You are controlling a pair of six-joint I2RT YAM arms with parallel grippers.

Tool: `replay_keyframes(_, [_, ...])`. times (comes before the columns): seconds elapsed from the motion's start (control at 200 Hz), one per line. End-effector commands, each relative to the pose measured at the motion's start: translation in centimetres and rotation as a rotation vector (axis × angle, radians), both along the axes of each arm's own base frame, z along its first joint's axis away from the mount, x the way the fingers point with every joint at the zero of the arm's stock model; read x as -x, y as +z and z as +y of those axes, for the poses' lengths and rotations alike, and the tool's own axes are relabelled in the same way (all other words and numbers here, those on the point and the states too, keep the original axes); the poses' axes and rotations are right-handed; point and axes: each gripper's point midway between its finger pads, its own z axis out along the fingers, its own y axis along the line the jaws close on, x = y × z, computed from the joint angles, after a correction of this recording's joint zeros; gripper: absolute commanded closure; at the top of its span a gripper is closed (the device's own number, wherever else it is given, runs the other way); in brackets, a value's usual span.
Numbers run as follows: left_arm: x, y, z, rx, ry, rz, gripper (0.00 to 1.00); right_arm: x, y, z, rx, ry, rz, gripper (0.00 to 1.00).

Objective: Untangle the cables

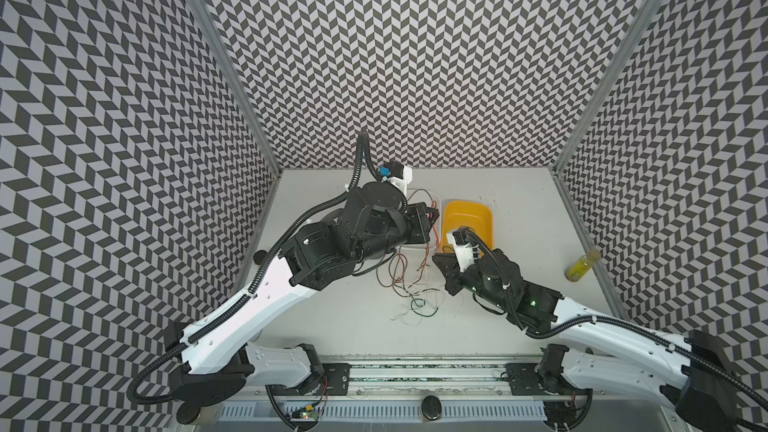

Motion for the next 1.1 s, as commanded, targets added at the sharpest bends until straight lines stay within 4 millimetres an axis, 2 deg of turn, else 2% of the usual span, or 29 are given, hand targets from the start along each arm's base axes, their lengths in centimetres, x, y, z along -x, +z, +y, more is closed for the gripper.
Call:
replay_keyframes(0.0, [-0.2,3.5,1.4,0.014,0.023,-0.092,1.0,0.2,0.6,-1.3,-0.034,-0.04,-0.034,0.91])
replay_keyframes(0.055, [0.1,5.2,1.2,0.042,0.004,-0.115,1.0,0.5,0.6,-1.4,-0.055,-0.03,-0.029,0.85])
replay_keyframes(0.135, [0.5,6.6,0.9,0.083,-0.023,-0.13,1.0,0.9,0.5,-1.0,-0.095,-0.006,-0.01,0.71])
replay_keyframes(0.265, [1.0,7.4,0.4,0.131,-0.049,-0.128,1.0,1.5,1.0,0.1,-0.168,0.049,0.025,0.45])
replay_keyframes(0.331, [1.0,7.1,0.1,0.135,-0.057,-0.121,1.0,1.5,1.4,0.4,-0.21,0.055,0.047,0.39])
replay_keyframes(0.426, [1.2,6.6,0.0,0.134,-0.06,-0.112,1.0,1.3,1.9,0.5,-0.27,0.041,0.079,0.37])
replay_keyframes(0.551, [1.4,6.8,0.1,0.147,-0.06,-0.115,1.0,0.8,1.4,0.7,-0.298,0.013,0.12,0.37])
replay_keyframes(0.791, [3.3,9.9,0.0,0.235,-0.111,-0.16,1.0,-0.6,-0.1,1.2,-0.297,-0.041,0.142,0.39])
replay_keyframes(0.921, [4.6,11.1,0.0,0.279,-0.14,-0.177,1.0,-1.4,-1.0,0.6,-0.275,-0.105,0.145,0.46])
replay_keyframes(1.017, [5.5,11.8,0.1,0.306,-0.157,-0.184,1.0,-1.7,-1.3,0.6,-0.269,-0.117,0.142,0.55])
replay_keyframes(1.097, [6.1,12.6,0.4,0.333,-0.162,-0.199,1.0,-1.7,-1.4,0.8,-0.273,-0.109,0.141,0.56])
